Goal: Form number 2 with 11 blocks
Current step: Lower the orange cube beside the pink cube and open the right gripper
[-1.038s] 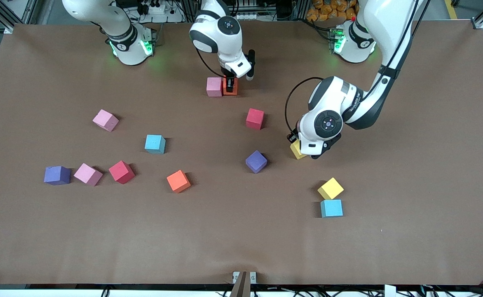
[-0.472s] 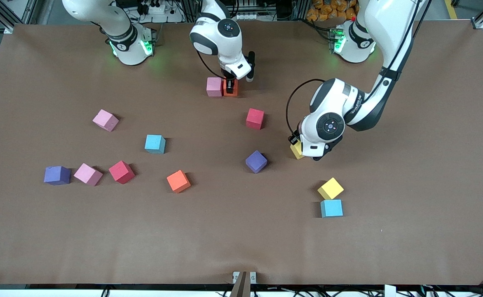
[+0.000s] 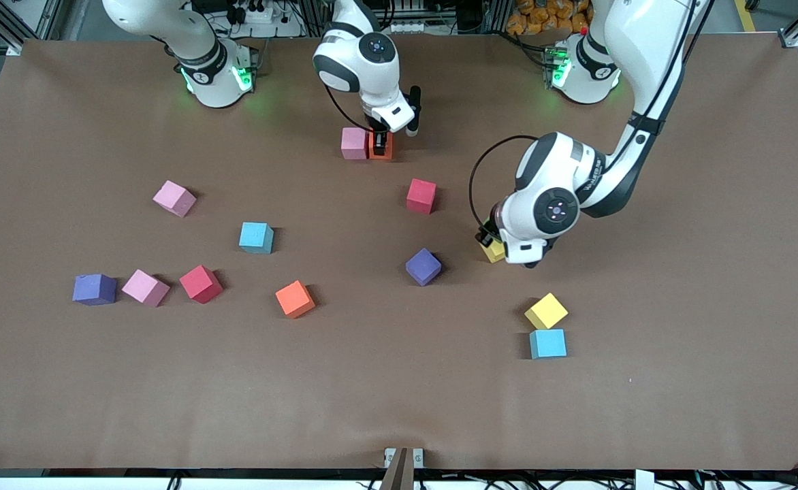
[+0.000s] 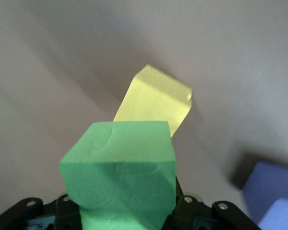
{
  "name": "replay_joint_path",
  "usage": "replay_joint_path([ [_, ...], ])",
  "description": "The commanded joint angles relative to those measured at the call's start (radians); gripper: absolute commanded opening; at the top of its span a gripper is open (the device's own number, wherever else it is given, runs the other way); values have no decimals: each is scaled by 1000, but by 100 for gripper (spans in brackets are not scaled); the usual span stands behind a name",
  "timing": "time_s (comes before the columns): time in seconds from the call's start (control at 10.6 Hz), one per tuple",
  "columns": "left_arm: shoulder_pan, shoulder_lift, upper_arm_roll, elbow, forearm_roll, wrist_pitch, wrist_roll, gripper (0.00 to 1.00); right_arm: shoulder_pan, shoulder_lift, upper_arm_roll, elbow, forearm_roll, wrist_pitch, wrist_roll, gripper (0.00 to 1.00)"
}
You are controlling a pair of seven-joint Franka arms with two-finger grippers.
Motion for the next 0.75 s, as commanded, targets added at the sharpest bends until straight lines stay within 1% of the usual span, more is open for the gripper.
replay_joint_path([
  [0.0,49,4,-3,13,-25,84,-162,0,-19,-6,8,-12,-24,3,6,40],
  [0.09,51,4,0,14,-27,124,-237,0,-19,-6,8,-12,-24,1,6,40],
  [0.28,49,4,3,40,-25,139,-341,0,-19,-8,8,-15,-33,-2,5,40],
  [0.47,42,3,3,42,-18,142,-385,0,-19,-11,8,-23,-35,-2,5,40],
  [0.66,36,3,3,42,-16,143,-386,0,-19,-13,8,-26,-36,-2,5,40],
])
